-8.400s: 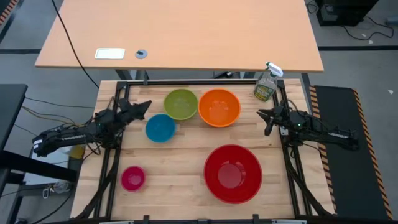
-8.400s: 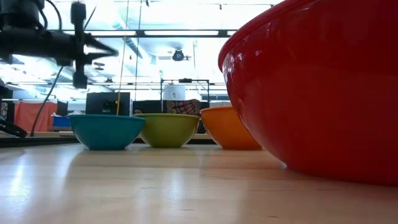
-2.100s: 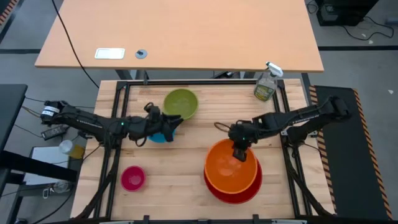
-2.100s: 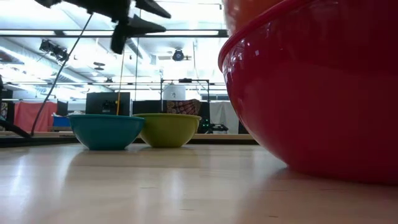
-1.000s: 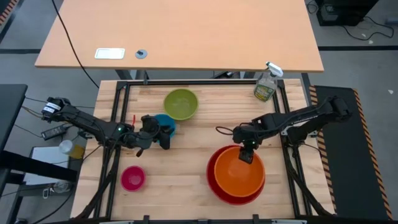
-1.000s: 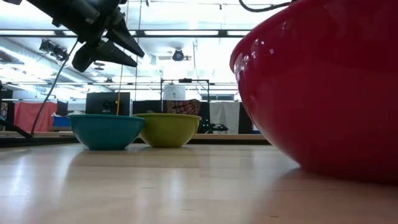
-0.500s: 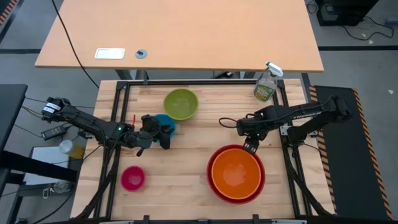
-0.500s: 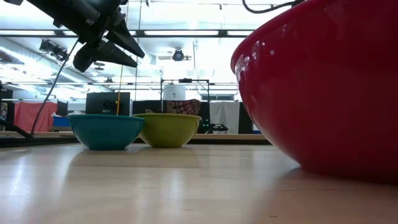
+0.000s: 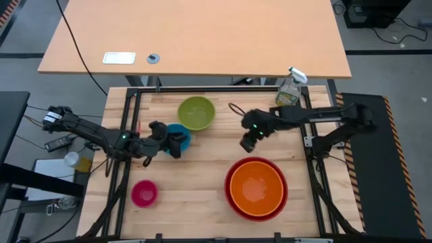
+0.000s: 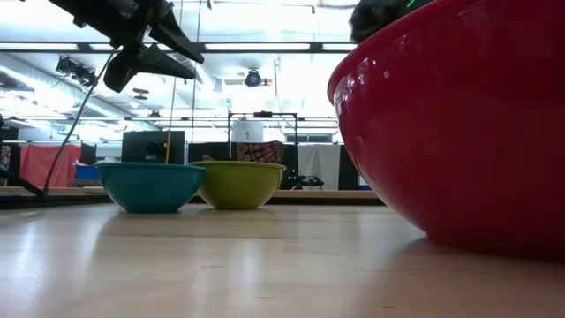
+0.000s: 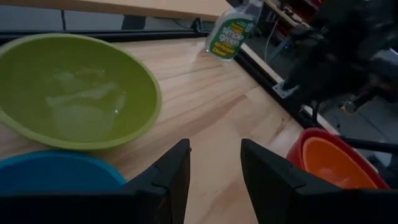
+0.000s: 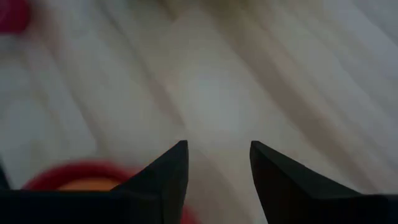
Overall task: Nest bowls inside each other
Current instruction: Stack the green bowl on top of the orange bowl
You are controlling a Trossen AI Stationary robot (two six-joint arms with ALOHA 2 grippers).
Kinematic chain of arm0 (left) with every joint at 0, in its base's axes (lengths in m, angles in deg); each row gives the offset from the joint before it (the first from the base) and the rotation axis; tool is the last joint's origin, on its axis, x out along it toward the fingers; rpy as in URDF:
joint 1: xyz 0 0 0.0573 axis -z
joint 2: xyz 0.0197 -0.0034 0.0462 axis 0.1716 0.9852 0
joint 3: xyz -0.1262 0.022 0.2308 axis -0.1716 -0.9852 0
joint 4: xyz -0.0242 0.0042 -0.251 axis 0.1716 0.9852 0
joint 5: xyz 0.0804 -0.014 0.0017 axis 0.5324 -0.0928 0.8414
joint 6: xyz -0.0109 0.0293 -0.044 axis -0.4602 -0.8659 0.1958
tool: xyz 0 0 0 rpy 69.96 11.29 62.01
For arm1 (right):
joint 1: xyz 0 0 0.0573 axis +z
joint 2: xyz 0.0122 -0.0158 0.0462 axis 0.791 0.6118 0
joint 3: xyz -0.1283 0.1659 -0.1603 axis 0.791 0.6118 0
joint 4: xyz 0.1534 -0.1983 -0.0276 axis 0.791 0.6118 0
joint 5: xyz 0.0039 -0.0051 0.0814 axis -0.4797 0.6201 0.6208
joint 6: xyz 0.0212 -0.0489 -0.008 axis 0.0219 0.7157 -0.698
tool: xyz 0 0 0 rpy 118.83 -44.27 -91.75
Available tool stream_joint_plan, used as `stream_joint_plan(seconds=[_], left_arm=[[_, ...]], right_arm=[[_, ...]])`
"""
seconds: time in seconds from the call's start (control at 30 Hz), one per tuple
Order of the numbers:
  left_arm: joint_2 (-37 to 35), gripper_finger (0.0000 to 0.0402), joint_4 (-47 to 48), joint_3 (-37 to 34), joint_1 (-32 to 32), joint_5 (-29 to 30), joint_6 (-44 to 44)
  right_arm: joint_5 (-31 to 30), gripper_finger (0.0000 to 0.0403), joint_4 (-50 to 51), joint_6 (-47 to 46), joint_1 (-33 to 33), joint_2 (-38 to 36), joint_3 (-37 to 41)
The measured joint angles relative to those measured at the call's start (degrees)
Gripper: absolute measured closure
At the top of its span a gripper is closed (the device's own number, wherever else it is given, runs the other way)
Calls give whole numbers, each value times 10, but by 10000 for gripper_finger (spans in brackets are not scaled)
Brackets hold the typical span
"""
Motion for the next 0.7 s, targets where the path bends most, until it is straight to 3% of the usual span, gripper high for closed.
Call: stream_joint_plan(seconds=[0.2,0.43,0.7], left_arm=[[-14,258,7,0,-25,1,0],[-17,258,7,0,-32,-3,13],[-17,258,7,0,-38,-4,17]], right_arm=[[40,235,-97,36,-72,87,0],[37,236,-212,28,-124,165,-7],[-19,237,-216,52,-152,267,-135]])
